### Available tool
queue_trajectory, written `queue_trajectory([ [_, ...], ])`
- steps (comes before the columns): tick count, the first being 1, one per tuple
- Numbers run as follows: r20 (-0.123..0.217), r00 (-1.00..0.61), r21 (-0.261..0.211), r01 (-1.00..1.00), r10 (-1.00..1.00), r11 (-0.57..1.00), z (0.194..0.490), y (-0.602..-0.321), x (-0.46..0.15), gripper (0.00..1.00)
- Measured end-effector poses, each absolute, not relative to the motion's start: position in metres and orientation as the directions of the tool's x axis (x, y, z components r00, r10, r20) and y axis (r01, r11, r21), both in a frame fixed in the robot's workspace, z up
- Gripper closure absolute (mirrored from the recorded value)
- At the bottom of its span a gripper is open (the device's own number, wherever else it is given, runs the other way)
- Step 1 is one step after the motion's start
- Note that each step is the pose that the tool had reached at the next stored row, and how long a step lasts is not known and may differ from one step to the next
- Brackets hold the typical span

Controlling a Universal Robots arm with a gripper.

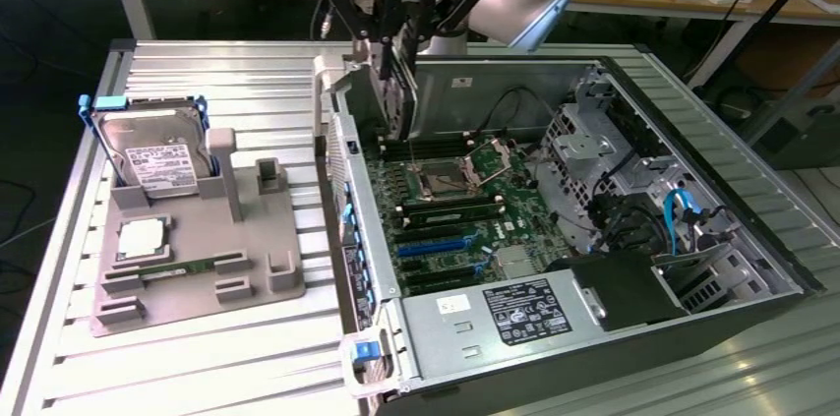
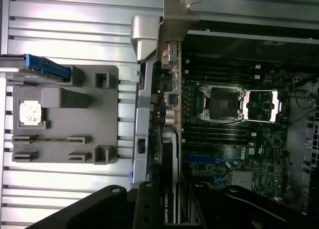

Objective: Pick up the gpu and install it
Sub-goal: 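Pick up the gpu and move the gpu toward the slot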

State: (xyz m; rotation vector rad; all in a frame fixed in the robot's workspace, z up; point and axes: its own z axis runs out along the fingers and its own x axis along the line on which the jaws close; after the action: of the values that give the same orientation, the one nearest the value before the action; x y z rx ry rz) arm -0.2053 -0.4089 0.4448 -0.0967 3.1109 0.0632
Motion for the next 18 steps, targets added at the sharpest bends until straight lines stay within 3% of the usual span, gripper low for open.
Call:
queue_trajectory([
  [18, -0.030, -0.958, 0.040, -0.285, -0.284, 0.958, 0.445, -0.409, -0.184, 0.73],
])
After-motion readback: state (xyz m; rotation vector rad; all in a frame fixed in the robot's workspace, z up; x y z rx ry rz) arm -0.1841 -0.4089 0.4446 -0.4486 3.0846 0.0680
